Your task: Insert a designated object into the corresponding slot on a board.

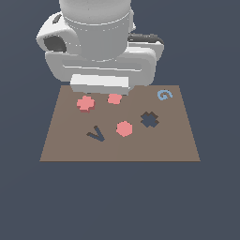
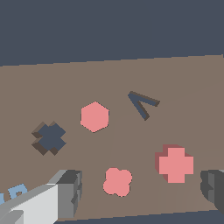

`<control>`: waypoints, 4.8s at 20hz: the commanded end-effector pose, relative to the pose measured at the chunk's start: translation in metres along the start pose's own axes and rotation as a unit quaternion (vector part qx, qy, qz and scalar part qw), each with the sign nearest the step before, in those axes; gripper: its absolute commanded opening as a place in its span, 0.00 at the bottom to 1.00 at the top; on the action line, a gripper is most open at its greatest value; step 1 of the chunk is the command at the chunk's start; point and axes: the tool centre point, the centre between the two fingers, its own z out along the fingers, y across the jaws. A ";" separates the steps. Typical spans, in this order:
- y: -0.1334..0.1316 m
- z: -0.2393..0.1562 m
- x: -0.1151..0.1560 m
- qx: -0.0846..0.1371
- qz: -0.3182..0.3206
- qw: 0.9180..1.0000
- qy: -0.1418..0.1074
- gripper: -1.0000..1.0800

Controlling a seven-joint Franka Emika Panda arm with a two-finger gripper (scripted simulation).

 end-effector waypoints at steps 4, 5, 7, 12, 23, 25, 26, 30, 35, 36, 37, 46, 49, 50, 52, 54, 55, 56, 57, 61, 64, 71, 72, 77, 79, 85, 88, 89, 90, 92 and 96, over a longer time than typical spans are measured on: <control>0.002 0.002 -0.001 0.000 0.000 1.000 0.000 0.96; 0.003 0.004 -0.002 0.000 0.000 1.000 0.000 0.96; 0.008 0.010 -0.004 0.000 0.000 1.000 0.000 0.96; 0.027 0.034 -0.015 0.002 0.002 1.000 -0.002 0.96; 0.083 0.106 -0.043 0.006 0.004 1.000 -0.005 0.96; 0.088 0.113 -0.046 0.006 0.005 1.000 -0.006 0.96; 0.090 0.115 -0.047 0.006 0.005 1.000 -0.006 0.96; 0.093 0.119 -0.047 0.007 0.005 1.000 -0.006 0.96; 0.093 0.120 -0.047 0.007 0.005 1.000 -0.006 0.96; 0.093 0.122 -0.047 0.007 0.005 1.000 -0.006 0.96; 0.093 0.124 -0.047 0.007 0.005 1.000 -0.006 0.96; 0.092 0.139 -0.047 0.007 0.005 1.000 -0.006 0.00; 0.092 0.139 -0.047 0.007 0.005 1.000 -0.006 0.00; 0.092 0.139 -0.047 0.007 0.005 1.000 -0.006 0.00; 0.092 0.139 -0.047 0.007 0.005 1.000 -0.006 0.00; 0.092 0.139 -0.047 0.007 0.005 1.000 -0.006 0.00; 0.092 0.138 -0.047 0.007 0.005 1.000 -0.006 0.00; 0.092 0.138 -0.047 0.007 0.005 1.000 -0.006 0.00; 0.092 0.138 -0.047 0.007 0.004 1.000 -0.006 0.00; 0.084 0.137 -0.042 0.007 -0.012 1.000 -0.006 0.00; 0.070 0.137 -0.033 0.007 -0.040 0.999 -0.005 0.00; 0.003 0.133 -0.004 0.007 -0.164 0.986 -0.004 0.00; -0.009 0.132 -0.001 0.008 -0.185 0.983 -0.004 0.00; -0.069 0.129 0.006 0.008 -0.285 0.959 -0.003 0.00; -0.090 0.128 0.006 0.008 -0.320 0.947 -0.003 0.00; -0.132 0.125 -0.001 0.009 -0.387 0.922 -0.003 0.00; -0.139 0.125 -0.003 0.009 -0.399 0.917 -0.003 0.00; -0.139 0.125 -0.003 0.009 -0.399 0.917 -0.003 0.00; -0.138 0.125 -0.003 0.009 -0.396 0.918 -0.003 0.00; -0.139 0.128 -0.003 0.009 -0.397 0.918 -0.003 0.00; -0.139 0.135 -0.004 0.009 -0.399 0.917 -0.003 0.00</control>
